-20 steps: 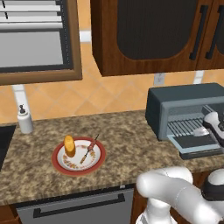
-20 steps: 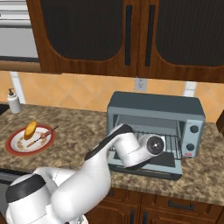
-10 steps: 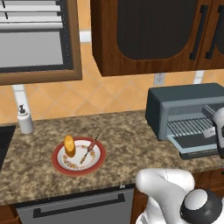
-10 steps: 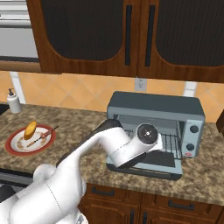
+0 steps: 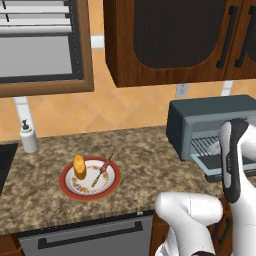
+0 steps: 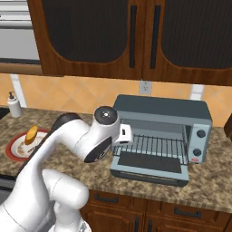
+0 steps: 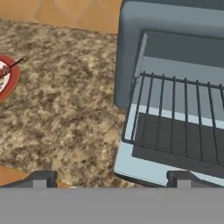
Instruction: Pick up the kebab skewer and baguette bread, and place them inside the toaster oven. Close the toaster oven door and start by setting the timer.
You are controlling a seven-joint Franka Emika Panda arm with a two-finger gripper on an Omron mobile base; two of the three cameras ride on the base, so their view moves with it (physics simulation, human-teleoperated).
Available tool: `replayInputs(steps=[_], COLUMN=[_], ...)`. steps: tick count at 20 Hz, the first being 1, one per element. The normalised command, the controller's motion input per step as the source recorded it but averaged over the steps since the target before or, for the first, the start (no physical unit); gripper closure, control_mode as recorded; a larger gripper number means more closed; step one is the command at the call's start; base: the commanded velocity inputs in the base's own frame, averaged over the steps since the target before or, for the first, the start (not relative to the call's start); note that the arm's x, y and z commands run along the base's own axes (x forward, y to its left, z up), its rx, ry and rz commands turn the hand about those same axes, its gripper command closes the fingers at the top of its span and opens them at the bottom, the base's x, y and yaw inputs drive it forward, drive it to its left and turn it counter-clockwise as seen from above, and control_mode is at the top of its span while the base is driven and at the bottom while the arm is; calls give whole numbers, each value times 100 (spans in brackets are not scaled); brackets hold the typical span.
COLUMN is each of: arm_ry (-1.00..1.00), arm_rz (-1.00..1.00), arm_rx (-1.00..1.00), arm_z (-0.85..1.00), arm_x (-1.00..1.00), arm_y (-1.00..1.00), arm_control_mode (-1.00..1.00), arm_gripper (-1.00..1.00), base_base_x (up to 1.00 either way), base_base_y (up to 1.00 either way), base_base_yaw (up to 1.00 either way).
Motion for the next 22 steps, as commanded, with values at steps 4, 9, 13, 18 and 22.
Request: replayInputs(steps=[4,9,13,18,22], arm_ry=[8,5,4,8,8], arm_rz=[0,0,5,1,-2], arm_rx=[0,0,0,3,0], arm_z=[8,0,-15,-1,-3], arm_x=[0,5,14,41,40], arm_y=[100,100,100,100,100], arm_control_mode=[-100,-100,-100,-100,-100], arm_gripper=[-100,-100,-100,-100,-100], base_base_x=[0,0,0,0,0], base_base_y=[0,0,0,0,0], base_base_yaw=[0,0,0,0,0])
